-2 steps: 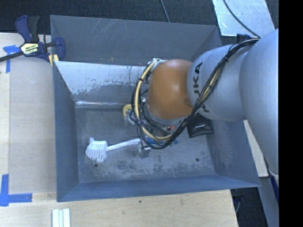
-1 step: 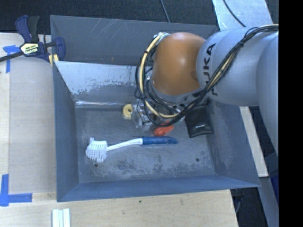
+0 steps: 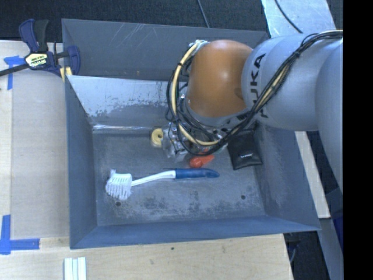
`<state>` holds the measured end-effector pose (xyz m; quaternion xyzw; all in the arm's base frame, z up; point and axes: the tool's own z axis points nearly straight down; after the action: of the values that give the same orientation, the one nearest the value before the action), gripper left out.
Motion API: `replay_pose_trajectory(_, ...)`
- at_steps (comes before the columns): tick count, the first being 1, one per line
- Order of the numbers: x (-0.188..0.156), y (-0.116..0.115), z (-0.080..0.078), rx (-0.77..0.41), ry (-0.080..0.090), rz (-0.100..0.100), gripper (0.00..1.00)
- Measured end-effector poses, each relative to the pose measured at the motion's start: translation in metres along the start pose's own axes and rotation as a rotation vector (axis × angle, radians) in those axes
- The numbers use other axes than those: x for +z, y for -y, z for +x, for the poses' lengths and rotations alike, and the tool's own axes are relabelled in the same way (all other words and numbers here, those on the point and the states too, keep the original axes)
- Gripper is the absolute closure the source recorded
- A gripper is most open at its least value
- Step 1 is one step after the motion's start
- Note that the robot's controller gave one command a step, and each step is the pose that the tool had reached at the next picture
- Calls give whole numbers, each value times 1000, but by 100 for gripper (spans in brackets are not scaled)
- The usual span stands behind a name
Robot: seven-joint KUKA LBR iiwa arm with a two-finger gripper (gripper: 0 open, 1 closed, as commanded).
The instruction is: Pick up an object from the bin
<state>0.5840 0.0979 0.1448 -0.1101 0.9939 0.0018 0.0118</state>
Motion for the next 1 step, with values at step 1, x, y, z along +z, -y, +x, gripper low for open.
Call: replay_pose_trajectory(1,10,7,2,-37,7,-1,100)
